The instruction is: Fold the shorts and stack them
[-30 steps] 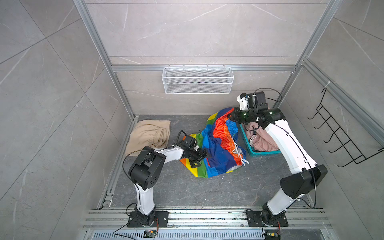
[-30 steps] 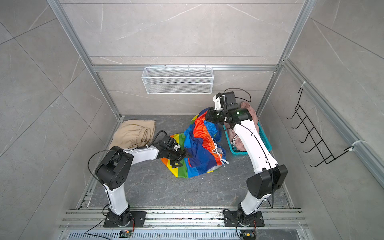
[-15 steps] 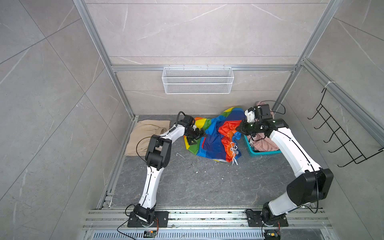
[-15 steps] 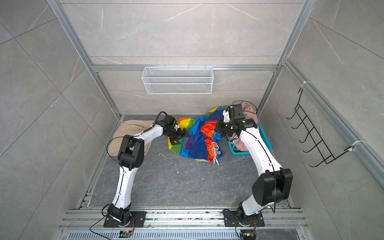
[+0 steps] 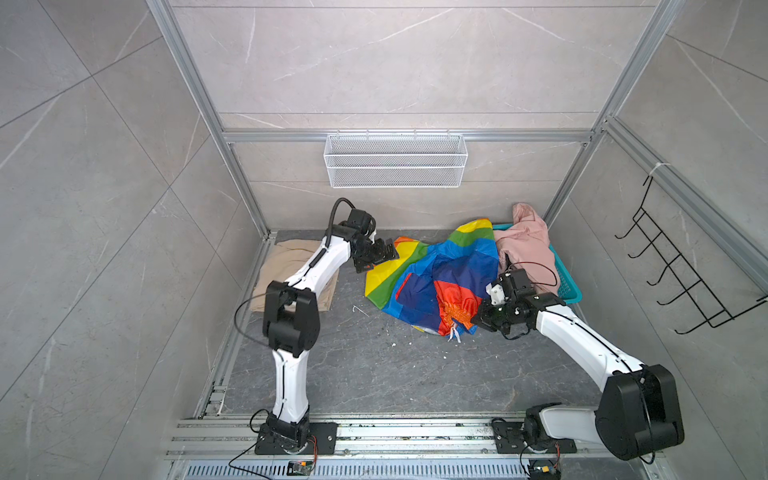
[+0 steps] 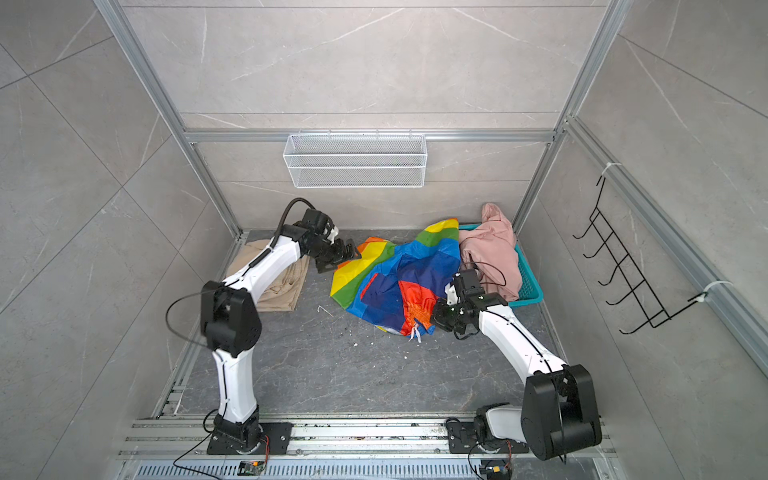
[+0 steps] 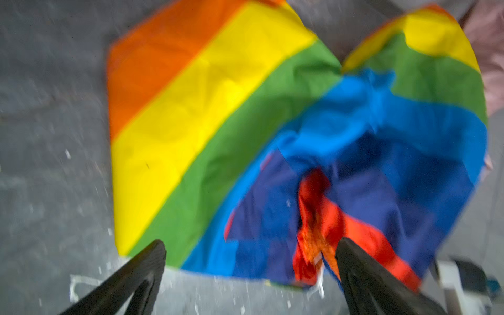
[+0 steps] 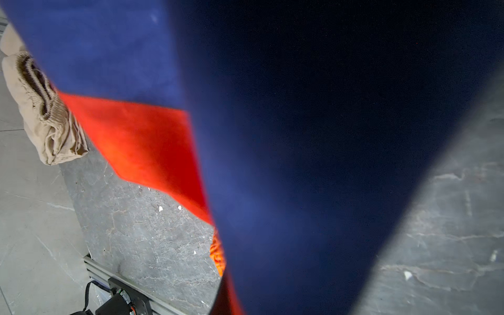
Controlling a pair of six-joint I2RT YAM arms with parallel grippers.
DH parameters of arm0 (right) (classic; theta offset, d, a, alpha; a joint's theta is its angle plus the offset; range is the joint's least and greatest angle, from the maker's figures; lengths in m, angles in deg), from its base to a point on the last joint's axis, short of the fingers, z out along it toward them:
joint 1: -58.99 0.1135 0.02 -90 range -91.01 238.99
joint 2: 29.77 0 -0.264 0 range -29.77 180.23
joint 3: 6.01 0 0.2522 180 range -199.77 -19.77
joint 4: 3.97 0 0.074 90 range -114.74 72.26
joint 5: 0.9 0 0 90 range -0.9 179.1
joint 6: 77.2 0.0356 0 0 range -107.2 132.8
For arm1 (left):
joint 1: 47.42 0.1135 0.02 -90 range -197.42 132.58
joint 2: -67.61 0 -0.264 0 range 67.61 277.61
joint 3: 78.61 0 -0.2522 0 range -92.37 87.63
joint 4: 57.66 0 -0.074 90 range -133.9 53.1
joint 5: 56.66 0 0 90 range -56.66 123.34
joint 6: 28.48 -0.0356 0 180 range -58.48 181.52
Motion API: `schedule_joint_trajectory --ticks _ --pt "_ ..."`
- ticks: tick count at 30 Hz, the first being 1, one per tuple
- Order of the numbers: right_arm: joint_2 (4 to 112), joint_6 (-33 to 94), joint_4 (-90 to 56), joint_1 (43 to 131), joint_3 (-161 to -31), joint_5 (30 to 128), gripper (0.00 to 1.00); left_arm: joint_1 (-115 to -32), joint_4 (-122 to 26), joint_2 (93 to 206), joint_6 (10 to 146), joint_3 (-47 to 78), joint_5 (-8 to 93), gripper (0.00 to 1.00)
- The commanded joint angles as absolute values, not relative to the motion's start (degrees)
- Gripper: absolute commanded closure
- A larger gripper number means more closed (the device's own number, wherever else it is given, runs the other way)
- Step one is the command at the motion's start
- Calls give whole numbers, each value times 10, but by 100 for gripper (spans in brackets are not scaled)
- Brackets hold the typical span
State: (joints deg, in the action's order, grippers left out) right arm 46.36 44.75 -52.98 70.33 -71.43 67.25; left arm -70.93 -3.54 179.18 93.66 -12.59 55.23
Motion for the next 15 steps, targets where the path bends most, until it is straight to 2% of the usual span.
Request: schedule_joint_trajectory --ticks 1,4,8,15 --pt "465 437 -521 702 -755 684 100 -779 -134 1718 1012 -5 638 0" --pt "478 430 -533 691 -803 682 100 -840 -237 1692 1107 96 671 0" --pt "502 428 -537 683 -856 672 100 -890 -467 1717 1308 196 698 0" --pt "506 443 -516 679 -872 655 100 -927 -602 1786 1491 204 673 1"
